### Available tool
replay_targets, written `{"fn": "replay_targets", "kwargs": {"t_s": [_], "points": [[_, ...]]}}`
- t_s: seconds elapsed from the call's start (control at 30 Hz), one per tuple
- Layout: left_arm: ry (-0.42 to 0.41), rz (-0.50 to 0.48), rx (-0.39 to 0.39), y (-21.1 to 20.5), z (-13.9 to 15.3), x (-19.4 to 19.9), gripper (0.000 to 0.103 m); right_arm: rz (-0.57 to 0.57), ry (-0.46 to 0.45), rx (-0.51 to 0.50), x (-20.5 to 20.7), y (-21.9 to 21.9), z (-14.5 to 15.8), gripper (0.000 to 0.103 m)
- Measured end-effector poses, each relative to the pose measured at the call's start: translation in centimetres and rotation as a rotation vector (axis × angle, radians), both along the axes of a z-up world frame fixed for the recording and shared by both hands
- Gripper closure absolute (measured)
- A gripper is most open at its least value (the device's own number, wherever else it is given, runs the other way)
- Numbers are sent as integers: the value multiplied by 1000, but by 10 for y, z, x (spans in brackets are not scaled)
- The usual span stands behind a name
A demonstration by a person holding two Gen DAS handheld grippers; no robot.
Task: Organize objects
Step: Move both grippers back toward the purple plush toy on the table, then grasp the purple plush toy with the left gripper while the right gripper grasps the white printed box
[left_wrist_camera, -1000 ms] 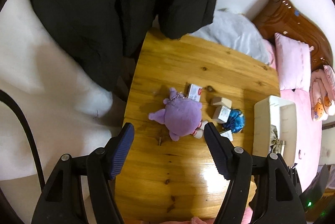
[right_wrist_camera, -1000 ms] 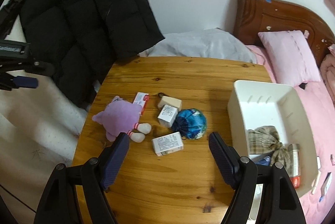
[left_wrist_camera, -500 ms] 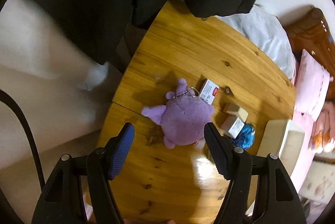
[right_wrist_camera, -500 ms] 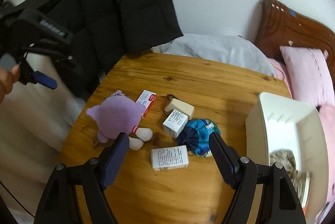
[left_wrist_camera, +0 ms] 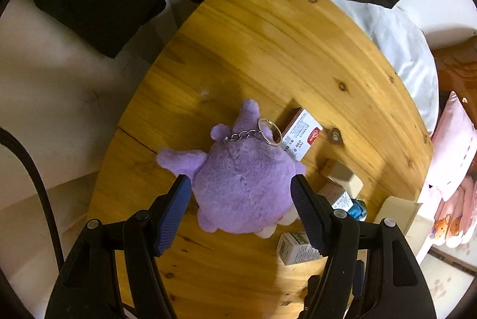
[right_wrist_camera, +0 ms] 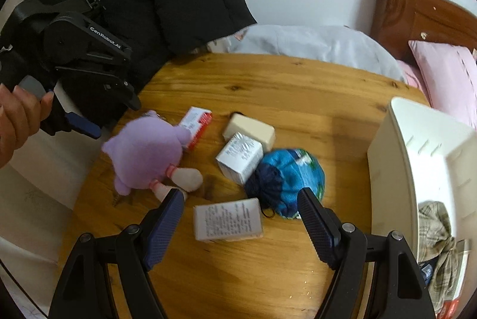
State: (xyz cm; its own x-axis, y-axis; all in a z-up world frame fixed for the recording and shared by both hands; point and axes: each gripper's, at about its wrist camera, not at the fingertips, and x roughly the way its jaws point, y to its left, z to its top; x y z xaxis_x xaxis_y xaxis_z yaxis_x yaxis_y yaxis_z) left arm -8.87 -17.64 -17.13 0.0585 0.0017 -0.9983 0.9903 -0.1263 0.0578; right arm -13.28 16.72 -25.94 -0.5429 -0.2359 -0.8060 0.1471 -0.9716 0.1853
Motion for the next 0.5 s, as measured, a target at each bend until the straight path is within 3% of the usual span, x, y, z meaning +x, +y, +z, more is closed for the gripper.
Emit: {"fn": "replay_targets", "kwargs": {"t_s": [0.17,0.3,0.5], "points": [[22,47,47,-3,-19,4,28,35,-16,5,0,0,-15,24],[-16,54,22,-6,-25,5,23,51,-26,4,1,-1,-24,24],[-2,107,26,-10,-34,12,17,69,-51,-10,0,-2,-36,24]]}}
